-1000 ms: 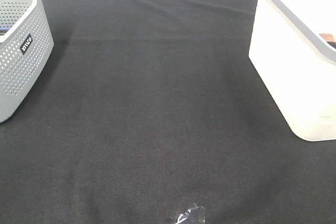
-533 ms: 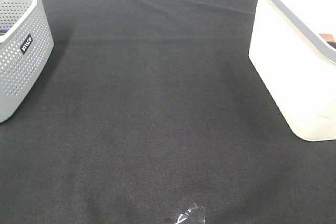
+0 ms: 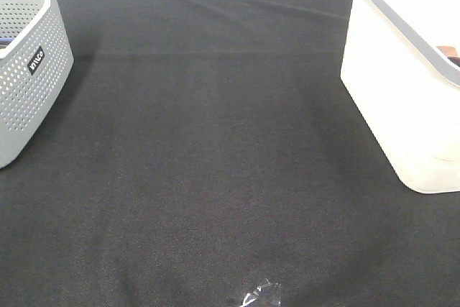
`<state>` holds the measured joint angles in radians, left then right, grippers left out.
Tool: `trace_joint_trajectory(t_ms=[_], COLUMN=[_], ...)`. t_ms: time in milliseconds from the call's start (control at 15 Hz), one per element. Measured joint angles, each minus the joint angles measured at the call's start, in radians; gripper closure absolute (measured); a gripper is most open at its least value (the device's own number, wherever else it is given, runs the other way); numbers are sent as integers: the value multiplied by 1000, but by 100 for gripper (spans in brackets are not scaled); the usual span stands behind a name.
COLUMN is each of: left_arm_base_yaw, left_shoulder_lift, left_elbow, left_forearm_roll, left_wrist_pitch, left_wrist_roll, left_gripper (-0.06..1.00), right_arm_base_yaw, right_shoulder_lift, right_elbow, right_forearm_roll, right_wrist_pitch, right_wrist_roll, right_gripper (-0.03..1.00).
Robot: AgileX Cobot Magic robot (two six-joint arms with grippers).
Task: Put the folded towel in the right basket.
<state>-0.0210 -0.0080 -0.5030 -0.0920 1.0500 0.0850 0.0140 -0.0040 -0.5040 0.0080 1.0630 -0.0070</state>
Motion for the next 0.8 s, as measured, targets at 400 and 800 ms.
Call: trace_joint_trajectory(t_ms=[400,800], left_arm_base_yaw=[0,0], left_shoulder_lift=[0,0], left_elbow=[0,0], left_forearm_roll=[0,0], left_wrist_pitch=[0,0], left_wrist_roll=[0,0], left_gripper=[-4,-4], right_arm_base_yaw=[0,0], right_shoulder_lift=[0,0], right_elbow=[0,0], right_forearm_roll=[0,0], right_wrist_pitch=[0,0], right_wrist_roll=[0,0], right_gripper=[0,0])
